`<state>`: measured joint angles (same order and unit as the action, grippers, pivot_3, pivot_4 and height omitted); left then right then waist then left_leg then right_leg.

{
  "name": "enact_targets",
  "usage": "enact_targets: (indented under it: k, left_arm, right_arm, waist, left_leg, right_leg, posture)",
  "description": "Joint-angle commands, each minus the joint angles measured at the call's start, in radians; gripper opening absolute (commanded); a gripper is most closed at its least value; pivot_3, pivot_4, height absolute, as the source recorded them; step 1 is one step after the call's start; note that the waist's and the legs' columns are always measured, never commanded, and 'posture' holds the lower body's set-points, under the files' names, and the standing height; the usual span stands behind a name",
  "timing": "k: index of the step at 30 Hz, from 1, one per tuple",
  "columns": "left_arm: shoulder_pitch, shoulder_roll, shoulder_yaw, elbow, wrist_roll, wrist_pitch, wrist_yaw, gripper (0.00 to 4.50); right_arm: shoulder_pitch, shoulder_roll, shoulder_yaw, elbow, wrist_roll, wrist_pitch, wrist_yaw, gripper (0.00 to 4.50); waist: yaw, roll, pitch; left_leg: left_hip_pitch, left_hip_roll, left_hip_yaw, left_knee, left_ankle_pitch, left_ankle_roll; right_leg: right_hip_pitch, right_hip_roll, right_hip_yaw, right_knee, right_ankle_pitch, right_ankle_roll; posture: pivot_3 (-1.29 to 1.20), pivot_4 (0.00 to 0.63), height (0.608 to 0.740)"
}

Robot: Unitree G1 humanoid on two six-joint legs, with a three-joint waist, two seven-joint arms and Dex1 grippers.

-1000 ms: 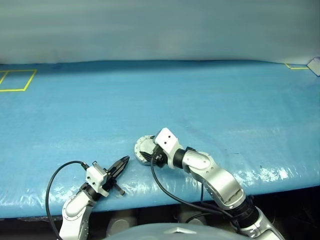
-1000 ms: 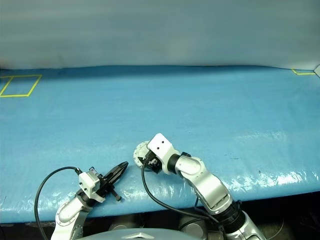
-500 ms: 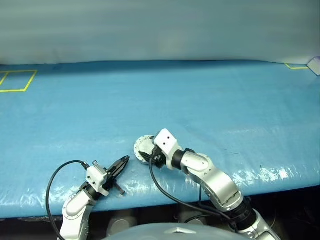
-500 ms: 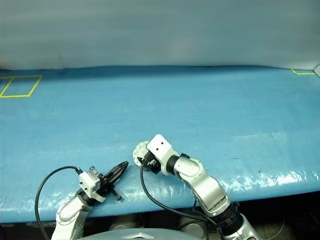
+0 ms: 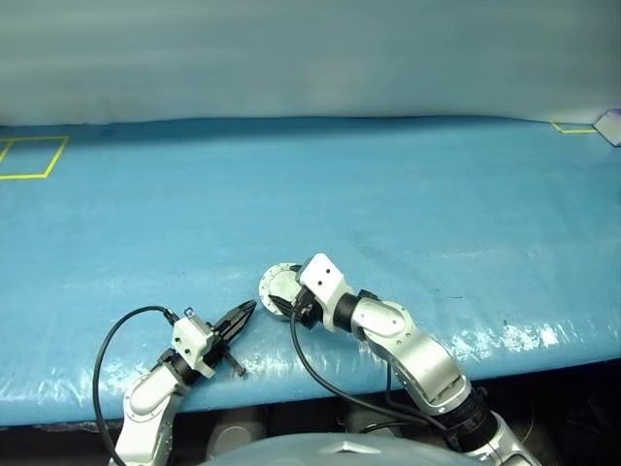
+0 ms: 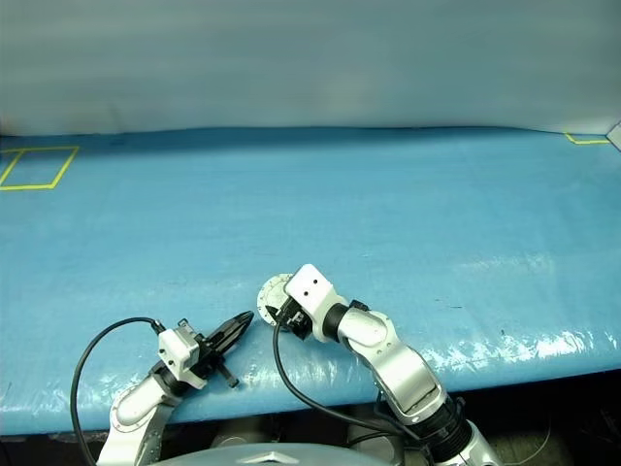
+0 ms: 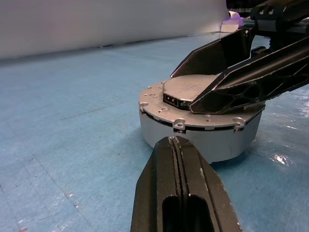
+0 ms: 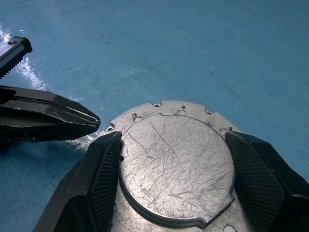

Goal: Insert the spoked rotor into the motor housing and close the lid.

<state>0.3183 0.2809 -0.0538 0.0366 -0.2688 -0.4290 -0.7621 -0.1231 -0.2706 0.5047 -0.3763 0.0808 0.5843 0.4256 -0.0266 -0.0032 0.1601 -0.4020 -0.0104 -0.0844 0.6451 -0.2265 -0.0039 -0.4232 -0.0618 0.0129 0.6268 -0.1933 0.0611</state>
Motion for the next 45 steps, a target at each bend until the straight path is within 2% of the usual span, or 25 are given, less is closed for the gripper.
enact_targets:
  k: [1, 12, 17, 25, 33, 36, 39, 41, 45]
  left_arm:
    - [0.001, 0.007, -0.015, -0.080, 0.009, 0.031, 0.024, 0.00]
    - [-0.005, 0.019, -0.021, -0.140, 0.015, 0.094, 0.055, 0.00]
    - [-0.005, 0.021, -0.023, -0.152, 0.013, 0.104, 0.063, 0.00]
    - [-0.005, 0.022, -0.023, -0.167, 0.010, 0.118, 0.075, 0.00]
    - [-0.024, 0.016, -0.005, -0.191, -0.018, 0.166, 0.108, 0.00]
    - [-0.040, 0.017, 0.014, -0.235, -0.049, 0.280, 0.156, 0.00]
    - [-0.079, 0.060, 0.049, -0.329, -0.098, 0.574, 0.255, 0.00]
    - [-0.110, 0.101, 0.075, -0.388, -0.190, 0.770, 0.279, 0.00]
    - [-0.193, 0.166, 0.129, -0.438, -0.374, 0.971, 0.229, 0.00]
  right_arm:
    - [0.012, -0.009, -0.009, 0.040, -0.012, -0.018, 0.012, 3.07]
    - [0.015, 0.047, -0.052, 0.038, 0.031, 0.083, 0.000, 3.07]
    - [0.009, 0.004, 0.011, 0.039, -0.026, 0.024, 0.025, 3.07]
    - [0.013, -0.026, 0.044, 0.059, -0.079, -0.028, 0.028, 3.07]
    - [0.022, 0.032, 0.008, 0.048, -0.034, 0.047, 0.022, 3.07]
    - [0.022, 0.032, 0.010, 0.050, -0.038, 0.047, 0.021, 3.07]
    - [0.022, 0.031, 0.008, 0.048, -0.038, 0.049, 0.020, 3.07]
    - [0.022, 0.032, 0.006, 0.047, -0.038, 0.051, 0.019, 3.07]
    - [0.024, 0.032, 0.004, 0.045, -0.038, 0.054, 0.014, 3.07]
  waist:
    - [0.000, 0.000, 0.000]
    - [0.000, -0.001, 0.000]
    - [-0.001, -0.001, -0.001]
    - [-0.001, -0.001, -0.001]
    - [-0.001, -0.002, -0.001]
    - [-0.001, -0.002, -0.001]
    - [-0.002, -0.002, -0.001]
    - [-0.004, -0.002, -0.001]
    - [-0.006, -0.003, -0.001]
  left_leg:
    - [0.000, 0.000, 0.000, 0.000, 0.000, 0.000]
    - [0.000, 0.001, 0.003, 0.000, -0.001, -0.001]
    - [0.000, 0.001, 0.004, 0.000, -0.001, -0.001]
    - [0.000, 0.001, 0.007, 0.000, -0.003, 0.000]
    - [0.000, 0.002, 0.007, 0.000, -0.003, 0.000]
    - [0.000, 0.002, 0.007, 0.001, -0.003, 0.000]
    - [0.001, 0.002, 0.007, 0.000, -0.003, 0.000]
    - [0.001, 0.002, 0.007, 0.001, -0.003, 0.000]
    - [0.001, 0.002, 0.007, 0.000, -0.003, 0.000]
  right_leg:
    - [0.000, 0.000, 0.000, 0.000, 0.000, 0.000]
    - [-0.001, 0.000, 0.000, 0.000, 0.000, 0.000]
    - [-0.002, 0.000, 0.000, 0.000, 0.000, 0.000]
    - [-0.002, 0.000, 0.000, 0.000, 0.000, 0.000]
    - [-0.002, 0.001, 0.000, 0.000, 0.000, 0.000]
    - [-0.002, 0.001, 0.000, 0.000, 0.000, 0.000]
    - [-0.002, 0.001, -0.001, 0.001, 0.000, 0.000]
    - [-0.001, 0.002, -0.001, 0.001, 0.000, 0.000]
    - [-0.001, 0.002, -0.001, 0.001, 0.000, 0.000]
  posture:
    - [0.00, 0.150, 0.740]
    - [0.00, 0.150, 0.740]
    - [0.00, 0.150, 0.740]
    - [0.00, 0.150, 0.740]
    - [0.00, 0.150, 0.740]
    - [0.00, 0.150, 0.740]
    - [0.00, 0.150, 0.740]
    - [0.00, 0.150, 0.740]
    - [0.00, 0.150, 0.740]
